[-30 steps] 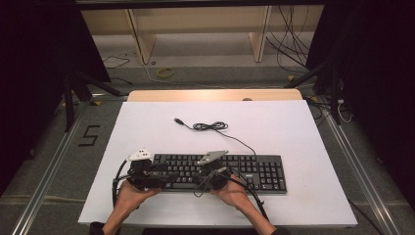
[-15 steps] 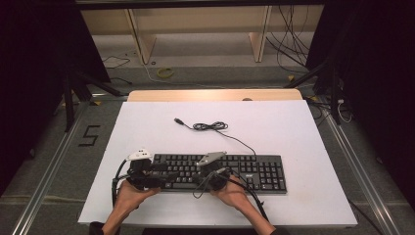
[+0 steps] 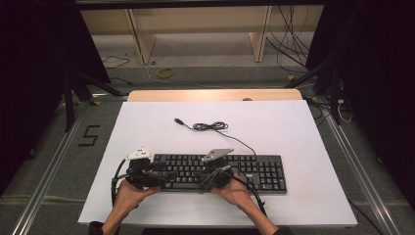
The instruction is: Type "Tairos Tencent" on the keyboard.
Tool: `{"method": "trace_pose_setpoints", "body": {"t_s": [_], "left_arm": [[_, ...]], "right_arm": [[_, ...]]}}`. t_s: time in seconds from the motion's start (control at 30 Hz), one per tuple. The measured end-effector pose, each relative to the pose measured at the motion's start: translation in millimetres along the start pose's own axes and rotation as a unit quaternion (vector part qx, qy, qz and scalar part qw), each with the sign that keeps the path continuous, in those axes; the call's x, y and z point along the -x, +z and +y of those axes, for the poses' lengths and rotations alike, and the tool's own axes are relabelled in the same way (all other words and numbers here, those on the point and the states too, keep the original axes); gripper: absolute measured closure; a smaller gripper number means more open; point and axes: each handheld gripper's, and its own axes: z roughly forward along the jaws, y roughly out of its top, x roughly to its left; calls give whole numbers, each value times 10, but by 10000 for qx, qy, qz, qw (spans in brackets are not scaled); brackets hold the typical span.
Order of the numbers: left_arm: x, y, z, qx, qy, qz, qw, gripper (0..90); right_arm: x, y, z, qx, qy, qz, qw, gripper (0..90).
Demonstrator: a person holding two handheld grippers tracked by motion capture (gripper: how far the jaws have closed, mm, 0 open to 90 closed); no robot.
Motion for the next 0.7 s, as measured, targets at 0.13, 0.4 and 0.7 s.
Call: {"method": "trace_pose_setpoints", "body": {"t_s": [0.13,0.4,0.7], "left_arm": [[-7,-5,5,-5,-10,3,10000,306],[-18,15,14,-27,6,9,10000,306],[-28,40,26,-45,14,15,10000,306]], "right_arm": [[25,-73,0,100,49,15,9999,778],[81,-196,-11,235,181,-2,9996,643],[133,-305,-62,348,244,-72,9991,539]]}}
